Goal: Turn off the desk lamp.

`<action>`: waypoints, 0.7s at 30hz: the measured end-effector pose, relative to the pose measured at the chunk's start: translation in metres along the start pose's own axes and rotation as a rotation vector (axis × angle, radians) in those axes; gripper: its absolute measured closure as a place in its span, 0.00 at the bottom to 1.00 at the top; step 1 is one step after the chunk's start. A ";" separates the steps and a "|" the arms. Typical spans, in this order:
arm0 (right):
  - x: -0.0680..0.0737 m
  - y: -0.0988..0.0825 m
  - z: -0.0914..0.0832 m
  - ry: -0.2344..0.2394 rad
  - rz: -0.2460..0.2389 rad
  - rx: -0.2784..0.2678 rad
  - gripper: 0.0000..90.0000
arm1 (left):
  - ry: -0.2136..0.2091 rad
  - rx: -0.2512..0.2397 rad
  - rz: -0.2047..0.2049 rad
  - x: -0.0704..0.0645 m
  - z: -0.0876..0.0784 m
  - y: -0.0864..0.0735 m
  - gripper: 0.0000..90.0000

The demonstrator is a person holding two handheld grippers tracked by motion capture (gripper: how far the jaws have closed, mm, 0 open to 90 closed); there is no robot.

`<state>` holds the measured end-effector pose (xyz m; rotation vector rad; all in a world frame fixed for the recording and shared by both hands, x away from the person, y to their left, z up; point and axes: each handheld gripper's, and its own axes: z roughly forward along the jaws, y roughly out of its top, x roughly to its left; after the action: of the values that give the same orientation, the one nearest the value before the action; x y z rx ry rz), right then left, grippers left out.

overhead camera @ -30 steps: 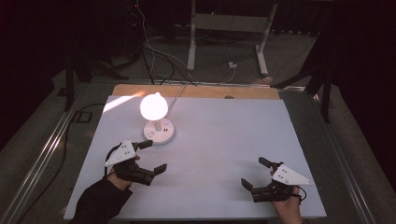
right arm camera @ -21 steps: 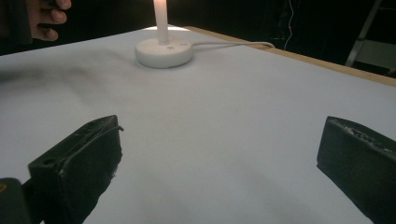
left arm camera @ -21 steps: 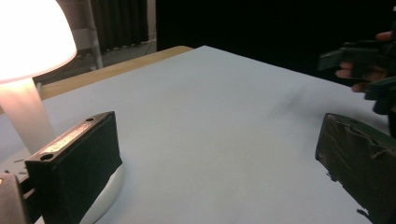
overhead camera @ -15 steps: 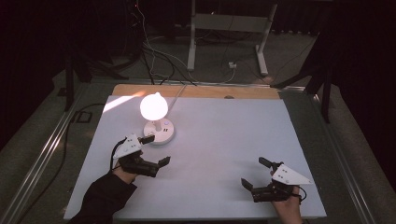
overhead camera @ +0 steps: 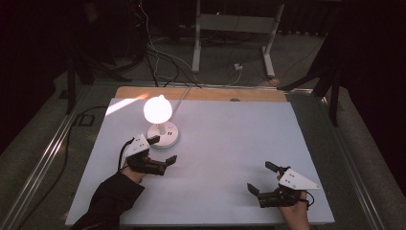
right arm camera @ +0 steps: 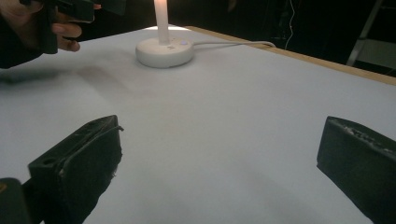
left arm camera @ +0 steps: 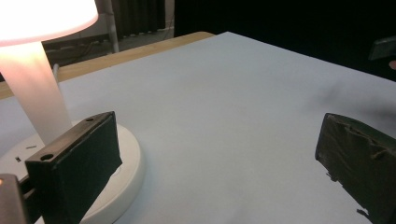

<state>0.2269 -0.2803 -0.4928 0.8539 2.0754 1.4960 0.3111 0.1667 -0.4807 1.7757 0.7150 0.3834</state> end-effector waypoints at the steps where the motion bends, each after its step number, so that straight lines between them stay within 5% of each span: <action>1: 0.000 0.000 0.000 0.000 -0.001 0.000 0.00 | 0.006 0.005 0.001 0.000 0.001 0.000 0.01; 12: 0.000 0.000 0.000 0.002 -0.001 -0.001 0.00 | 0.016 0.066 -0.013 0.007 0.012 0.001 0.02; 21: 0.000 0.000 0.000 0.004 0.000 0.000 0.00 | 0.140 0.109 -0.026 0.018 0.023 -0.005 0.18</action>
<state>0.2270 -0.2803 -0.4927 0.8519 2.0779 1.4994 0.3367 0.1620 -0.4939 1.8536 0.8713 0.4618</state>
